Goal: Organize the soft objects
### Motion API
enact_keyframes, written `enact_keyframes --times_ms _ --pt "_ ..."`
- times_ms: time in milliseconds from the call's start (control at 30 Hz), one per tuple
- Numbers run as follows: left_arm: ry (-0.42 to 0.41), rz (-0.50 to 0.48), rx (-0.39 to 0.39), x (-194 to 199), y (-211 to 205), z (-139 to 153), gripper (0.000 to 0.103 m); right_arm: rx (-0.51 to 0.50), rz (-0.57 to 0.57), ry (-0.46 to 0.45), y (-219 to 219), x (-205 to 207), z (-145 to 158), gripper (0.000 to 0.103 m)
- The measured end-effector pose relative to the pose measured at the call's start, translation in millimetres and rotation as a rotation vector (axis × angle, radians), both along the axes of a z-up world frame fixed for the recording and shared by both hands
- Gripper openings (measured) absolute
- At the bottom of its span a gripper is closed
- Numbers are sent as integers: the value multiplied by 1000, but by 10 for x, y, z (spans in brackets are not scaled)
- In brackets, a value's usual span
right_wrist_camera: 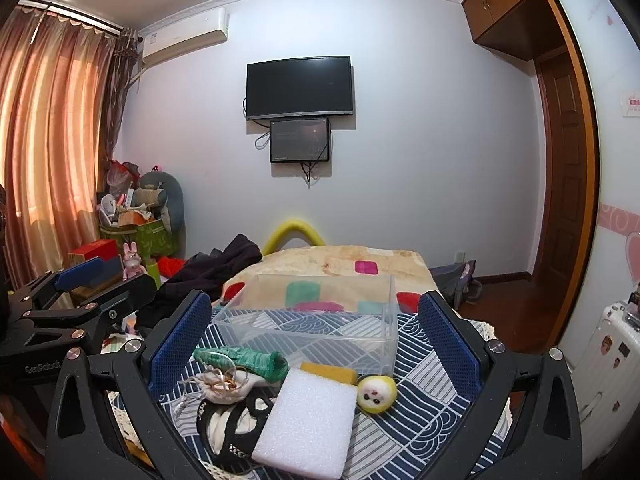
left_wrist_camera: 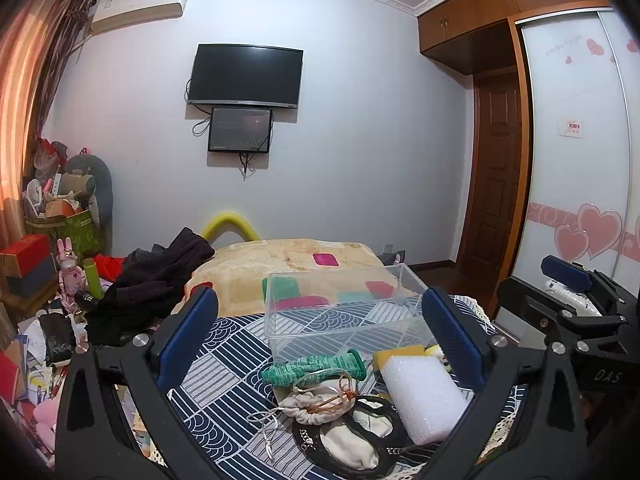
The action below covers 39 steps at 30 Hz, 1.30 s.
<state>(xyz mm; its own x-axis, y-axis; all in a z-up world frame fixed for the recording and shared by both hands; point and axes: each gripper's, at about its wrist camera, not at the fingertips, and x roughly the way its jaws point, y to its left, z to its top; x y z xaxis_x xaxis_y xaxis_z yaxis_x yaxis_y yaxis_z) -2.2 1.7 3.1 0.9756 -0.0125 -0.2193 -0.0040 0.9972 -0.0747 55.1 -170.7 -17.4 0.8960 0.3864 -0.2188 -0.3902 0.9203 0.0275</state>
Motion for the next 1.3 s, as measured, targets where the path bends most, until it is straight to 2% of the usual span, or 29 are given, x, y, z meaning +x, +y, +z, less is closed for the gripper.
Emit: enact_keyframes --times_ms 1300 --pt "-11 -5 -6 -7 -13 27 103 8 4 -15 -4 -37 54 103"
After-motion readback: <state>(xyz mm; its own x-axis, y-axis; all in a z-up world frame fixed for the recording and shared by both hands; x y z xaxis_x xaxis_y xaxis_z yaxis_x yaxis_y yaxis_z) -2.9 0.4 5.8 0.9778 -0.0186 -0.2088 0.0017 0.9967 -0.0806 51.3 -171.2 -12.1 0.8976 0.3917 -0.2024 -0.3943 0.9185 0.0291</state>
